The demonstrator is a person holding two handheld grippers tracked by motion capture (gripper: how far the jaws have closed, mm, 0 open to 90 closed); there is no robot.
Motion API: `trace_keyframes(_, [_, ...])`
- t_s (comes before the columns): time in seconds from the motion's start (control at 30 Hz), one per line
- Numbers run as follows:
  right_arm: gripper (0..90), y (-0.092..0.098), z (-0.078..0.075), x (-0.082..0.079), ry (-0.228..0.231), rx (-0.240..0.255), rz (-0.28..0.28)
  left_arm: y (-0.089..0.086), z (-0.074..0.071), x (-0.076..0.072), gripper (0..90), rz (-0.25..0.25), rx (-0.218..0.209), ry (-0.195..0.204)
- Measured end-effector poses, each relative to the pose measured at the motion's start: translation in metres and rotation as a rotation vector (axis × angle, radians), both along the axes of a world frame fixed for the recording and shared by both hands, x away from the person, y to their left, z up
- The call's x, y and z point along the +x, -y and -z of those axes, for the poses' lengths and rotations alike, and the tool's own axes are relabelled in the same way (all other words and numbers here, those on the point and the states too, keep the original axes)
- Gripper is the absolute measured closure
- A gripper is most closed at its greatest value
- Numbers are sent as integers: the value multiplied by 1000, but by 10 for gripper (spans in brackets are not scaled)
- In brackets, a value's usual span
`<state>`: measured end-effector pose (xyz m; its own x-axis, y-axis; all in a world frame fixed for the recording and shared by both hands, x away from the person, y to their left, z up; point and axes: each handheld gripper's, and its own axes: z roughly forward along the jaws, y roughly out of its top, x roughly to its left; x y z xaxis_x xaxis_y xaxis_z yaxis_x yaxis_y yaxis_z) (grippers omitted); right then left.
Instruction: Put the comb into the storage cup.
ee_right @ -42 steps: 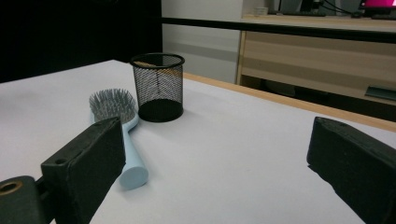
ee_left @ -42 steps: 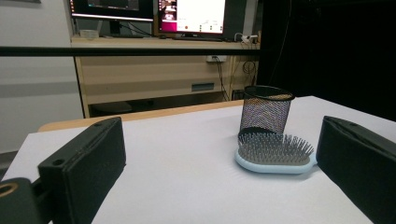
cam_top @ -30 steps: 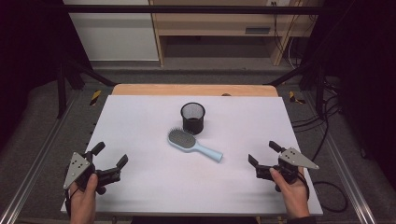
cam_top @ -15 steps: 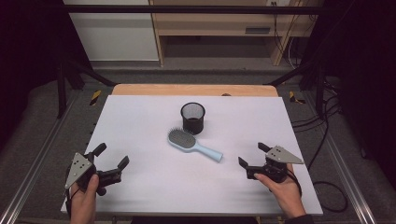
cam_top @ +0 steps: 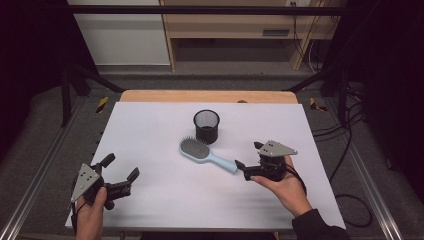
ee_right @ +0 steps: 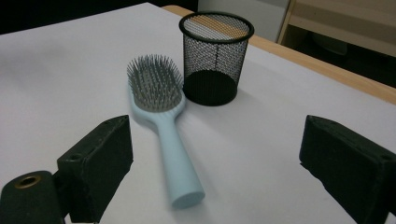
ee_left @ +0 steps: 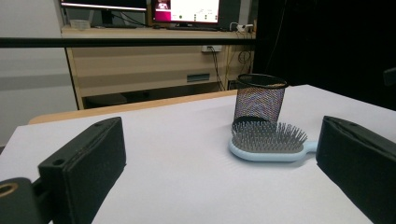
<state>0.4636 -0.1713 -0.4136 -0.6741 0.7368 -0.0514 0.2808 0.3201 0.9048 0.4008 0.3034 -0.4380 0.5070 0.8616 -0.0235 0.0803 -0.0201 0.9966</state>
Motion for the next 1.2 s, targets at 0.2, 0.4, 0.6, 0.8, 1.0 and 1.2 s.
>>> trace_keyframes(0.2, [107, -14, -13, 12, -41, -11, -23, 0, 0, 0, 14, -2, 0, 1])
trace_keyframes(0.4, [101, -23, -19, 22, -71, -41, -43, 0, 0, 0, 14, -2, 1, 0])
trace_keyframes(0.6, [99, -32, -20, 38, -111, -89, -48, 1, 0, 0, 14, 1, 1, -1])
trace_keyframes(0.8, [95, -40, -15, 48, -147, -131, -58, 0, 0, 0, 14, 1, 5, -3])
trace_keyframes(1.0, [90, -49, -8, 57, -185, -166, -69, 0, 0, 1, 14, 1, 4, -2])
trace_keyframes(1.2, [91, -55, -3, 61, -208, -186, -76, 1, 0, 1, 14, 2, 2, 0])
